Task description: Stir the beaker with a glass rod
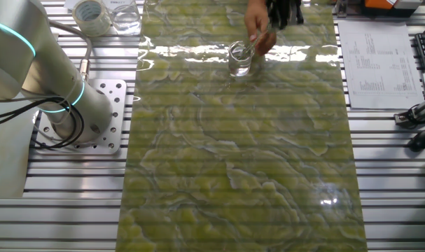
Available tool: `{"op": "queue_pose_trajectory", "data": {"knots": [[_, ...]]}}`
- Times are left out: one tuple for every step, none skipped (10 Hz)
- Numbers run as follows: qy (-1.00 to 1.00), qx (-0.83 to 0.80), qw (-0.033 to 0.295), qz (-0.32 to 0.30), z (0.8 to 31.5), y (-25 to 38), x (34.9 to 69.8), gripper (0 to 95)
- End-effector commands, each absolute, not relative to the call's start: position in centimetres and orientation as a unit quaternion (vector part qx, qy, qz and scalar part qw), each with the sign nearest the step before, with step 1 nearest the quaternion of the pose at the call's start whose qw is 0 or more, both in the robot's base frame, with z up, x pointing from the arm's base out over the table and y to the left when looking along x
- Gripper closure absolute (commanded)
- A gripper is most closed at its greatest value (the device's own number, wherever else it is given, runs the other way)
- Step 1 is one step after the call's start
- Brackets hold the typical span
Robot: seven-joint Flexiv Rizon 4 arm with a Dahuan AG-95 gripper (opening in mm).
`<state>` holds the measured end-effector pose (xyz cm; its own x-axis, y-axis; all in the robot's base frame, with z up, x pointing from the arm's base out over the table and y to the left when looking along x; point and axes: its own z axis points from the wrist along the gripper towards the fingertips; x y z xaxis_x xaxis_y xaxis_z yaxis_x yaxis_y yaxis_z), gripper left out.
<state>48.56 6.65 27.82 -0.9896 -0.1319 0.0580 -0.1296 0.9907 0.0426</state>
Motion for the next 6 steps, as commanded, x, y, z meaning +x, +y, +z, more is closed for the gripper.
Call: {"op": "queue_pose_trajectory", "data": {"knots": [[-0.997, 0.073, 0.031, -0.019, 27.66, 6.84, 48.51, 95.0], [-0.997, 0.074, 0.031, -0.020, 27.57, 7.01, 48.52, 95.0], [-0.997, 0.075, 0.026, -0.021, 27.49, 7.35, 48.50, 95.0], [-0.997, 0.076, 0.023, -0.022, 27.44, 7.45, 48.50, 95.0], [-0.997, 0.077, 0.023, -0.022, 27.42, 7.47, 48.49, 95.0], [-0.996, 0.079, 0.023, -0.023, 27.42, 7.47, 48.49, 95.0]]}}
